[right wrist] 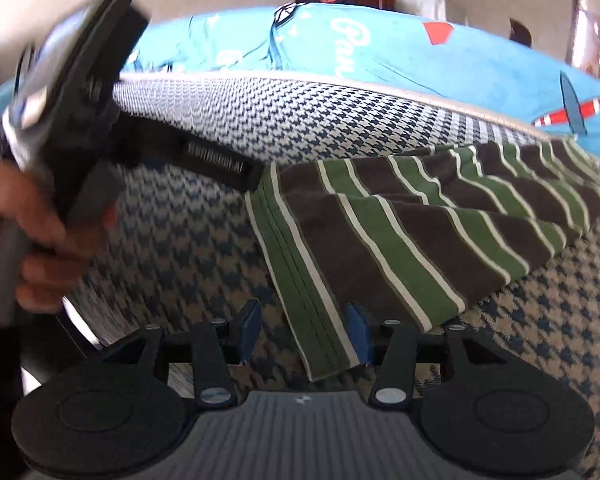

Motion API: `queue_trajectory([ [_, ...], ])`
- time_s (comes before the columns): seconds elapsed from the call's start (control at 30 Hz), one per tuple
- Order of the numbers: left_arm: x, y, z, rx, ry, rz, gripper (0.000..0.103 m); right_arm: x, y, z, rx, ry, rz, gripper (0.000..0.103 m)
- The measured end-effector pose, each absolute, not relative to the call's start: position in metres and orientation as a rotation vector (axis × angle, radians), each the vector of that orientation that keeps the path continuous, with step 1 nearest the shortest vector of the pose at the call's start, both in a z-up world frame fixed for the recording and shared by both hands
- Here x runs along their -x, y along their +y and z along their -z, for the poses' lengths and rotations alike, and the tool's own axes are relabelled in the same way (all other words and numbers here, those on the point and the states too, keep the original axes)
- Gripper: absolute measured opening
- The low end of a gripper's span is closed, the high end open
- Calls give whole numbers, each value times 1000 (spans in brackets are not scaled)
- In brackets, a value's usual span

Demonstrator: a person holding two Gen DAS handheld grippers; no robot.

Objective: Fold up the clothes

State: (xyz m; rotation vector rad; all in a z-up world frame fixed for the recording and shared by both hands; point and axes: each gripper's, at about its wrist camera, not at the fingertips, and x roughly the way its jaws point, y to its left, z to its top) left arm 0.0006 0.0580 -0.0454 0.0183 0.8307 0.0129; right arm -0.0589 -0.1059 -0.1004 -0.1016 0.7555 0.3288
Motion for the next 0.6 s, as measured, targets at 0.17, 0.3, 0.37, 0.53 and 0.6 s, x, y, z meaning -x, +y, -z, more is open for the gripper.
queue_trajectory([
  [0.17, 0, 59, 45, 25, 849, 15, 103, 60, -98, 109, 186, 743, -302, 47],
  [0.3, 0, 62, 46, 68, 876, 51, 103, 60, -92, 116, 254, 733, -280, 47],
  [0.37, 0, 65, 47, 101, 896, 75, 103, 60, -89, 119, 280, 727, -270, 47],
  [0.53, -2, 73, 51, 179, 945, 128, 103, 58, -92, 116, 253, 715, -256, 29],
  [0.6, -2, 76, 53, 206, 957, 139, 103, 56, -96, 114, 222, 715, -243, 20],
])
